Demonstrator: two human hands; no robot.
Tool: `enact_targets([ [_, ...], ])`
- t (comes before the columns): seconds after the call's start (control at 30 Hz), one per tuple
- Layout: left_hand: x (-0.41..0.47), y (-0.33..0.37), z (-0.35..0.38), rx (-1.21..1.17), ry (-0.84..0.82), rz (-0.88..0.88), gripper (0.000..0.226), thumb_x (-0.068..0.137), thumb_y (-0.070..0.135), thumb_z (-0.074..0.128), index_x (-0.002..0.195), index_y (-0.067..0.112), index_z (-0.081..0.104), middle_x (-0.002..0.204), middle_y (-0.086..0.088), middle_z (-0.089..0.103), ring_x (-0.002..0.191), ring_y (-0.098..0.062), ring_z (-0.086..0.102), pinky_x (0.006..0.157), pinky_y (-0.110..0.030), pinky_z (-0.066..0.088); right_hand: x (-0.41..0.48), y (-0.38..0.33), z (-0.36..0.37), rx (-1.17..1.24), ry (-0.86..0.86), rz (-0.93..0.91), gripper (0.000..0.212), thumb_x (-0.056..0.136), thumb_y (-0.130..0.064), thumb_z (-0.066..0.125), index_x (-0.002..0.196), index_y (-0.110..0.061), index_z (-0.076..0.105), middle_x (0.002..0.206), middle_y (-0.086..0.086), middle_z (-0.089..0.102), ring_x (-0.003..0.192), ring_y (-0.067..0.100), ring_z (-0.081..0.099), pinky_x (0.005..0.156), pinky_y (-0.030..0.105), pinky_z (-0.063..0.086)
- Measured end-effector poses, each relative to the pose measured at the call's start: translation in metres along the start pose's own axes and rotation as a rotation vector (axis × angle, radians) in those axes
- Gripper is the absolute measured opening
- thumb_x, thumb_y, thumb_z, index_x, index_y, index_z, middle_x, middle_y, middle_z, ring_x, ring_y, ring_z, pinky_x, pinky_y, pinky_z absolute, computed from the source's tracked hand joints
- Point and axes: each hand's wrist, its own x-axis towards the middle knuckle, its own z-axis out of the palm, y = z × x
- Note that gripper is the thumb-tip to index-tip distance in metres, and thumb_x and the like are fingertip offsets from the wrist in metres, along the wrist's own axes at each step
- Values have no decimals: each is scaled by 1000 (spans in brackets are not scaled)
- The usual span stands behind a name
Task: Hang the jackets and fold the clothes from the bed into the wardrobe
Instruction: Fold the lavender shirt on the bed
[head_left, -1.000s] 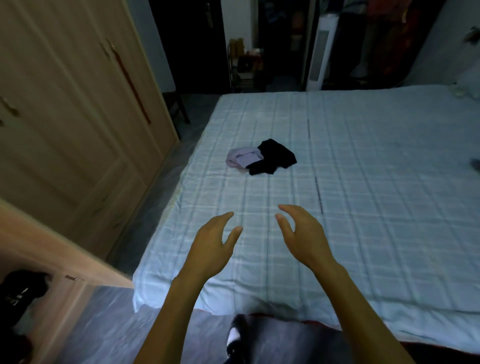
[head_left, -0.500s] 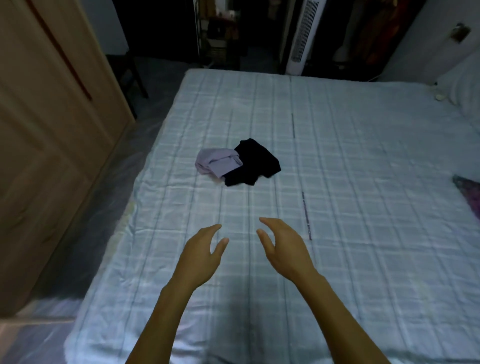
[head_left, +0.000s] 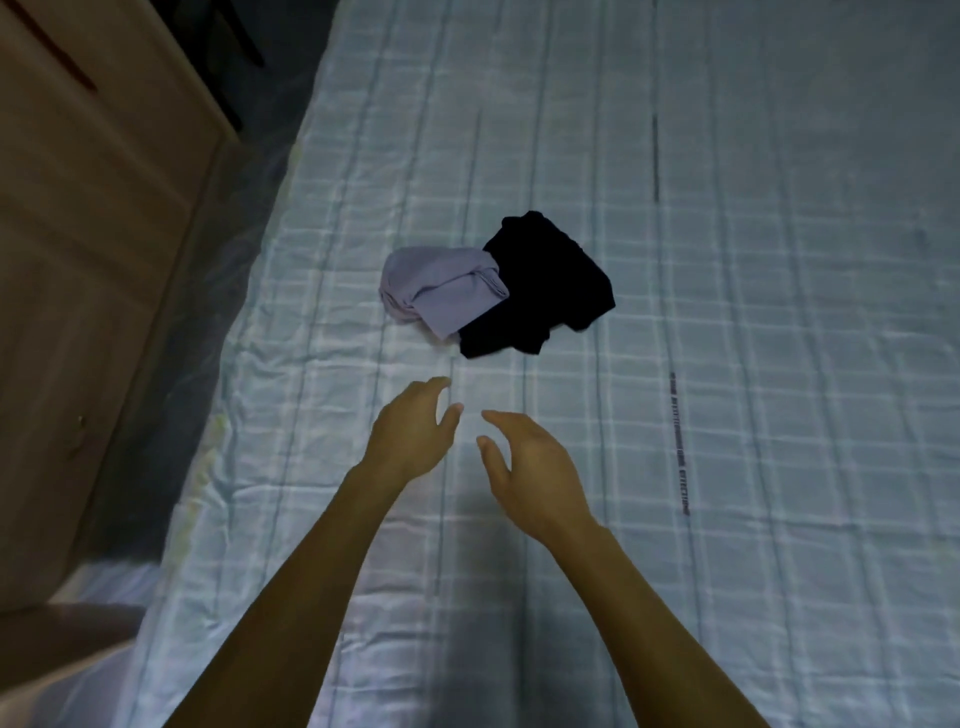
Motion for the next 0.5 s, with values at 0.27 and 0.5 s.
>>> enact_targets([
  [0.27, 140, -20, 38, 213, 79, -33, 56, 91, 26, 57, 140, 4, 38, 134, -25, 45, 122, -40, 43, 93, -49, 42, 75, 59, 22, 27, -71, 138, 40, 98, -34, 44, 135, -20, 49, 136, -3, 52, 124, 12, 48, 105, 21, 32],
  [0.5, 230, -50, 68, 491, 104, 64, 74, 77, 33, 70, 140, 11, 41, 134, -30, 42, 122, -44, 41, 97, -53, 36, 122, 95, 35, 19, -121, 149, 39, 98, -31, 45, 134, -18, 50, 134, -3, 55, 119, 11, 51, 96, 12, 30],
])
